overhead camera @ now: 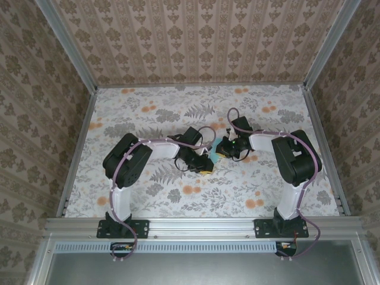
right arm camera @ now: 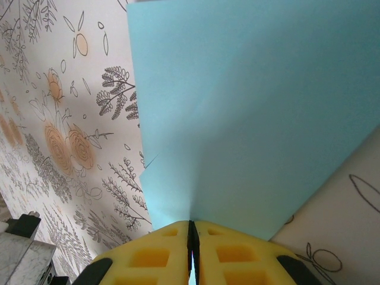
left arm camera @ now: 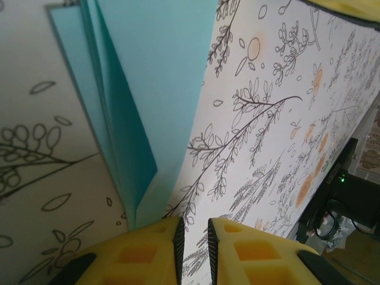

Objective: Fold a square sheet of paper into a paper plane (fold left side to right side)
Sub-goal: Fold the wing for the fifth time at the center of the table.

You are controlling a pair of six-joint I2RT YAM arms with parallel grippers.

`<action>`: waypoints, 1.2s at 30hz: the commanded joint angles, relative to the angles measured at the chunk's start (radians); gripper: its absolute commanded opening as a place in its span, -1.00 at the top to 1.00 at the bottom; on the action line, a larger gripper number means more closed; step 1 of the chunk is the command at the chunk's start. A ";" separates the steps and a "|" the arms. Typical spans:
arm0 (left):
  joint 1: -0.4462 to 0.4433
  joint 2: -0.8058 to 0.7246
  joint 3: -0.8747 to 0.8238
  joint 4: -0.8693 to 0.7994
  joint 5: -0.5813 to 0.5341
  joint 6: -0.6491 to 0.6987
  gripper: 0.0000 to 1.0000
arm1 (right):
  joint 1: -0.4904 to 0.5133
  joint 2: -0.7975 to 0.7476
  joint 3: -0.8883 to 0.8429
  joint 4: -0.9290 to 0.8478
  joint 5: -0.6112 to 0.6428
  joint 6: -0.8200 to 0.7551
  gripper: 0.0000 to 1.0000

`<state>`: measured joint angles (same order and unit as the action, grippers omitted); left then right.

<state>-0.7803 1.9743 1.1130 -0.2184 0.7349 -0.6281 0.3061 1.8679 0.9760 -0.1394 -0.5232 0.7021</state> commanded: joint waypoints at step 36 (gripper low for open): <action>0.001 0.077 0.168 -0.168 -0.005 0.037 0.54 | 0.002 0.055 -0.005 -0.111 0.088 -0.026 0.75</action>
<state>-0.7719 2.0438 1.2728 -0.3664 0.7258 -0.6231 0.3069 1.8725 0.9867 -0.1581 -0.5236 0.6872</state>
